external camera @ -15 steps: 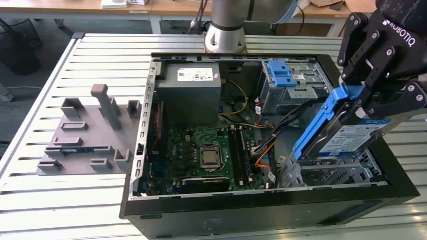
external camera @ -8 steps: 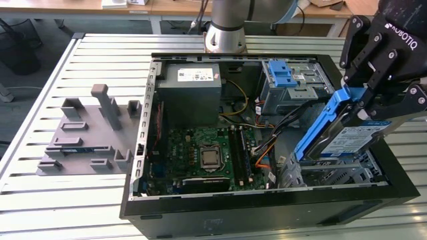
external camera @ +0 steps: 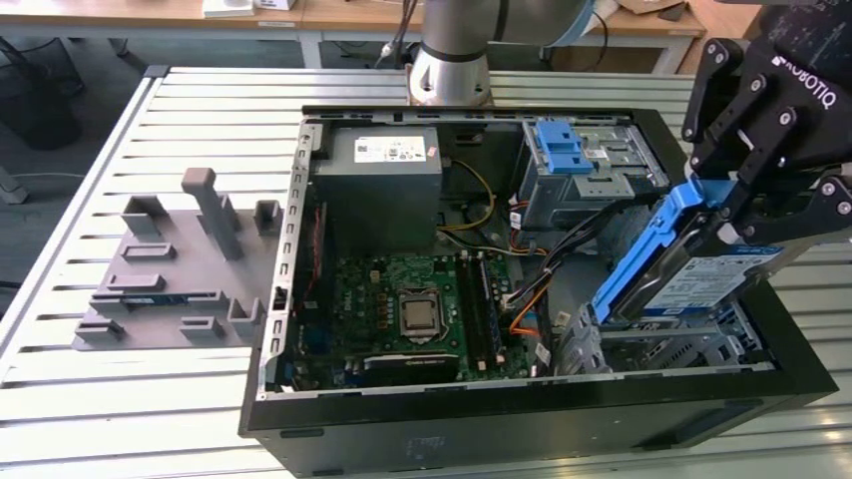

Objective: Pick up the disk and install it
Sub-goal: 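Insert the disk into the insertion slot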

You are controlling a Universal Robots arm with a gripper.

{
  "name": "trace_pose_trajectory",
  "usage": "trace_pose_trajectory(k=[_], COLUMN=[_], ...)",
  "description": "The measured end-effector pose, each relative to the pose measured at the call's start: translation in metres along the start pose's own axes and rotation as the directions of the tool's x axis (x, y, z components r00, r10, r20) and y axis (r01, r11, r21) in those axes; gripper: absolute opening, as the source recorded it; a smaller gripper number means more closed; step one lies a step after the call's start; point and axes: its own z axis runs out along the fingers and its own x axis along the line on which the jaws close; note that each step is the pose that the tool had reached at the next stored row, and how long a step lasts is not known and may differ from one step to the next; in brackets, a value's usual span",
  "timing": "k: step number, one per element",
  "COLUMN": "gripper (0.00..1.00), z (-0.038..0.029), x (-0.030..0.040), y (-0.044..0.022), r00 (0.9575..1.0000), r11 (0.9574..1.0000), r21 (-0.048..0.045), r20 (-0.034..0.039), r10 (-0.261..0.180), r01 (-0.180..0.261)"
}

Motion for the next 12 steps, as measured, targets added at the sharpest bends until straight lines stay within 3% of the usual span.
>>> trace_pose_trajectory(k=[12], gripper=[0.36], z=[0.0042], x=[0.0001], y=[-0.0012], r00=[1.0], r11=[1.0], r21=[0.0001], r20=[-0.0001], r10=[0.003], r01=[-0.003])
